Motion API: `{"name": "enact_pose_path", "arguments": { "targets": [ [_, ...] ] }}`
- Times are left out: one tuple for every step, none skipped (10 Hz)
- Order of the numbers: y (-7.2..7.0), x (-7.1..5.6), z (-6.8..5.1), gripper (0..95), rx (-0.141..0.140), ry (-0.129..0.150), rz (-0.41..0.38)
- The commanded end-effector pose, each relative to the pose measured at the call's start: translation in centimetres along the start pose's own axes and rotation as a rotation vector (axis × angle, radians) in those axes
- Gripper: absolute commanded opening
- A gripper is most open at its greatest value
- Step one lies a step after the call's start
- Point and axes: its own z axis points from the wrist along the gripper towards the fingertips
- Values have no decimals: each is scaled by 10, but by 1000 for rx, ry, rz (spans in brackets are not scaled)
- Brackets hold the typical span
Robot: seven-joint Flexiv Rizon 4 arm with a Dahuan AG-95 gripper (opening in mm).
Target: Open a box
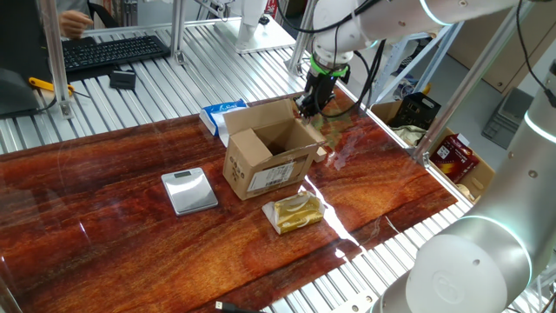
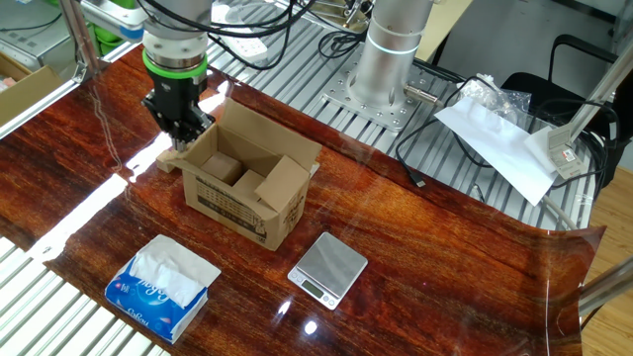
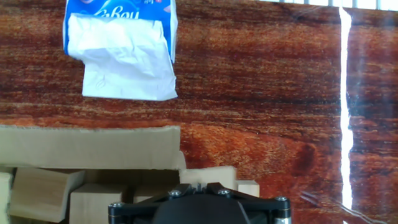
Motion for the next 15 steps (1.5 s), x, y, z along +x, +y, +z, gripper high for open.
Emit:
{"name": "enact_pose_path", "arguments": {
  "targets": [
    [0, -1, -3, 0, 4, 3, 3],
    [2, -1, -7, 0, -1, 14, 12],
    [3, -1, -10, 0, -1, 21, 16],
    [5, -1, -15, 0, -7, 31, 24],
    [6, -1, -16, 0, -13, 35, 27],
    [9, -1, -20, 0, -45, 49, 47],
    [13, 0, -21, 0, -54, 54, 61],
    [18, 1, -23, 0, -57, 58, 76],
    [26, 2, -26, 0, -64, 65, 101],
    [32, 3, -28, 0, -65, 68, 114],
    [37, 5, -29, 0, -64, 72, 124],
    [44, 6, -29, 0, -63, 75, 133],
    [51, 9, -28, 0, -58, 76, 143],
    [54, 10, -27, 0, -56, 76, 148],
    [61, 13, -24, 0, -53, 75, 158]
  ]
}}
